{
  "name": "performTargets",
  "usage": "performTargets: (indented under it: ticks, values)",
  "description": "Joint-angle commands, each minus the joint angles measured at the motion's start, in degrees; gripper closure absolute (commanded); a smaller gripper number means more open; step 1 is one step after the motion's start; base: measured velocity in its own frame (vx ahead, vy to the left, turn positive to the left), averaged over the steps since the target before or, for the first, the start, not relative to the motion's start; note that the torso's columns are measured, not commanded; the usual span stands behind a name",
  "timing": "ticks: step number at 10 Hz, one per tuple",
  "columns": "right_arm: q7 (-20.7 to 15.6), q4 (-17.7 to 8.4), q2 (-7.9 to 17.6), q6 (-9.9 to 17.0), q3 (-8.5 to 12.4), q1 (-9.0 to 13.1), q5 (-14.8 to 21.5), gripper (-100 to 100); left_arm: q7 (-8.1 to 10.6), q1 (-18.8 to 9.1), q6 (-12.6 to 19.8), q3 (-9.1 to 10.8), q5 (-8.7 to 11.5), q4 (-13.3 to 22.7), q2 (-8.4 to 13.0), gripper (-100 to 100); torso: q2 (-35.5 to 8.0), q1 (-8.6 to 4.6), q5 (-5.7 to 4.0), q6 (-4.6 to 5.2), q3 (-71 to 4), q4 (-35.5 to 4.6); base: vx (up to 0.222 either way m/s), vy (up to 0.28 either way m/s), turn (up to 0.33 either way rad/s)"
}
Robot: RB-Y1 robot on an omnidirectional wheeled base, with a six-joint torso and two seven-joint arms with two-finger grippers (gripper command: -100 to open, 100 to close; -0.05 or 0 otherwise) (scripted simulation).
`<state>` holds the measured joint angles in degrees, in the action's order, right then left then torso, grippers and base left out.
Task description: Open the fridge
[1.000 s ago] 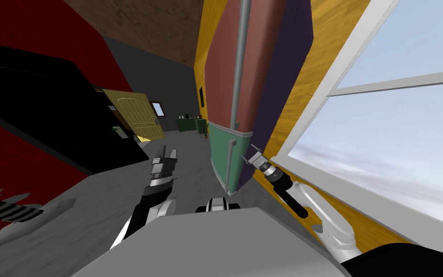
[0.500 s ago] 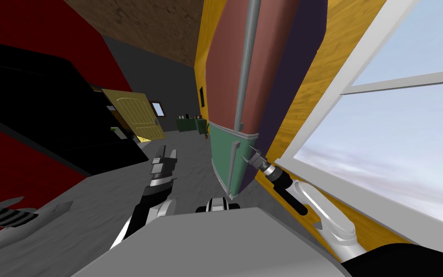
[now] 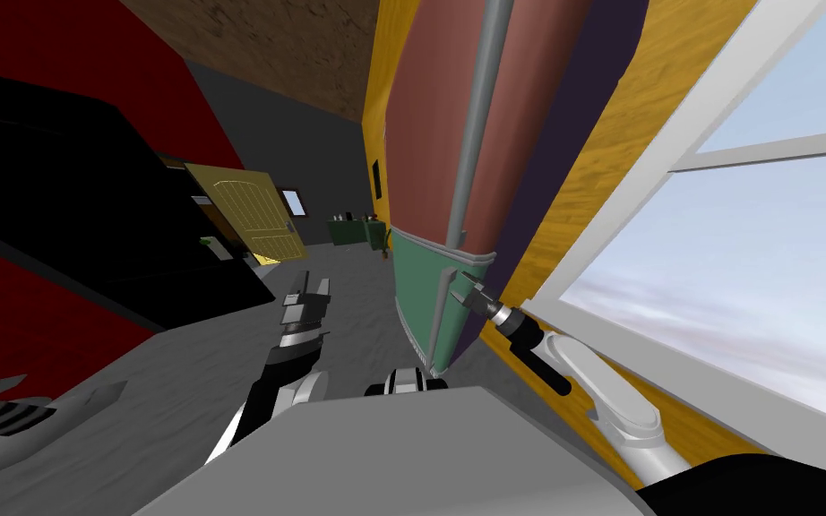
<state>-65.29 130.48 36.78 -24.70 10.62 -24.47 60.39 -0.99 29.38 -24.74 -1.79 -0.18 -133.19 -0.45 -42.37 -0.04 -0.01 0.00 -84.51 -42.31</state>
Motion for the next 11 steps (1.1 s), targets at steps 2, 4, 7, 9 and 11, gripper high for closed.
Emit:
performTargets:
  ticks: [2, 4, 7, 9, 11]
  values:
    - [-1.97, -0.27, 1.0, -0.03, 0.19, 0.26, 1.76, -100, 0.0, 0.0, 0.0, 0.0, 0.0, 0.0, 0.0, 0, 0.07, 0.04, 0.01, 0.0, -0.05, 0.02, 0.046, 0.025, -0.009]
    - [-1.48, -3.91, 2.11, 0.5, 1.95, 2.34, 1.47, -100, 0.0, -0.03, 0.01, -0.01, 0.0, 0.01, 0.0, 0, 0.15, 0.09, 0.06, -0.25, -0.15, 0.02, -0.08, 0.03, 0.251]
    - [-0.75, -7.54, 3.16, 1.03, 3.71, 4.4, 1.07, -100, 0.0, -0.02, 0.0, 0.0, 0.0, 0.0, 0.0, 0, 0.26, 0.06, 0.02, -0.02, -0.17, 0.08, -0.086, 0.037, 0.161]
    - [-0.27, -9.96, 3.86, 1.38, 4.88, 5.78, 0.8, -100, 0.0, -0.02, 0.01, 0.0, 0.0, 0.0, 0.0, 0, 0.38, 0.04, 0.0, -0.17, -0.24, 0.14, -0.084, 0.044, 0.17]
    - [0.21, -12.37, 4.56, 1.74, 6.05, 7.16, 0.53, -100, 0.0, -0.02, 0.0, 0.0, 0.0, 0.0, 0.0, 0, 0.46, 0.13, 0.13, -0.23, -0.33, 0.03, -0.077, 0.038, 0.151]
